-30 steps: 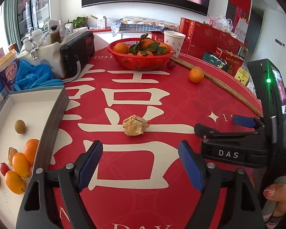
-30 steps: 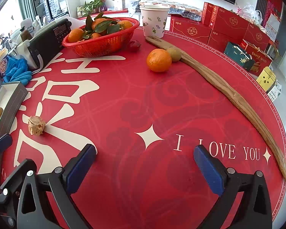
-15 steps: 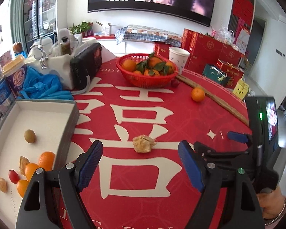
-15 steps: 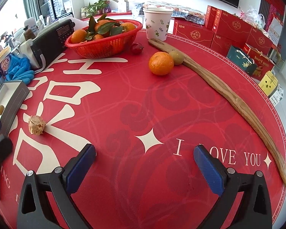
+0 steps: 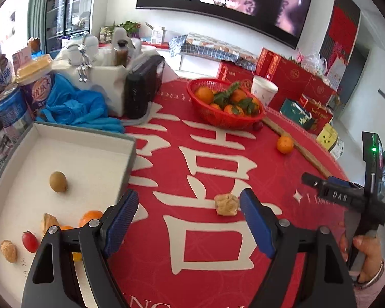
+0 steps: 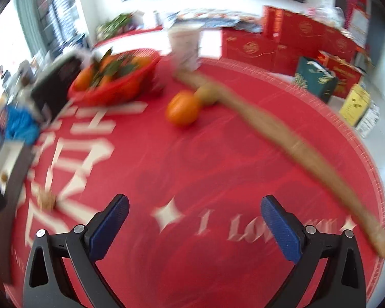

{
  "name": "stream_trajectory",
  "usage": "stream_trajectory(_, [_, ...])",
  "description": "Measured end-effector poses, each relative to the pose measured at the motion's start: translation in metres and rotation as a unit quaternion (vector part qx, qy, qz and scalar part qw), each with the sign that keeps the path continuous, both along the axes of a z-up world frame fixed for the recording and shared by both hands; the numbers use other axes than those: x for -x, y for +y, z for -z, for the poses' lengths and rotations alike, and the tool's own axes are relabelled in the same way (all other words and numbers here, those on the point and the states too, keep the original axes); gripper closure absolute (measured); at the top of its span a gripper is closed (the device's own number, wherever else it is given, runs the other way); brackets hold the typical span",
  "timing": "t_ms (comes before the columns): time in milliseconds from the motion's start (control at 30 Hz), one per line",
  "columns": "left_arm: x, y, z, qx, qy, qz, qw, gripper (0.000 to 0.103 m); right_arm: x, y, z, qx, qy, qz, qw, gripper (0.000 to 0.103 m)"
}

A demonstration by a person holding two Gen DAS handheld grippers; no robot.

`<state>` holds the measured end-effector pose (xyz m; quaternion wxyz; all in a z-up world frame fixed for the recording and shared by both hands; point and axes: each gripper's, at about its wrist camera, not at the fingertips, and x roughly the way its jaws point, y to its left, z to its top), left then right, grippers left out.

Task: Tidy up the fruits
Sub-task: 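Move both tools back toward the husked fruit and orange on the tablecloth, then grasp a husked fruit with the left tool while the right grasps an orange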

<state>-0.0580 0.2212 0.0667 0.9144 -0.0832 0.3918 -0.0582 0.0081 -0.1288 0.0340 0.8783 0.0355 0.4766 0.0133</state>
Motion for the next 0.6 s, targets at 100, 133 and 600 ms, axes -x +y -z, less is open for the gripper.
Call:
stream_trajectory(100, [0.000, 0.011, -0.010, 0.015, -0.015, -0.013, 0.9997, 0.019, -0.017, -0.014, -0.015, -0.005, -0.016, 0.020, 1.000, 0.000])
stream_trajectory(133, [-0.001, 0.013, -0.011, 0.016, -0.017, -0.015, 0.9996, 0.019, -0.023, -0.015, -0.017, -0.007, -0.018, 0.023, 1.000, 0.000])
stream_trajectory(600, [-0.017, -0.053, 0.025, -0.053, 0.027, 0.062, 0.9963, 0.019, -0.095, 0.026, 0.022, -0.004, 0.000, 0.019, 1.000, 0.024])
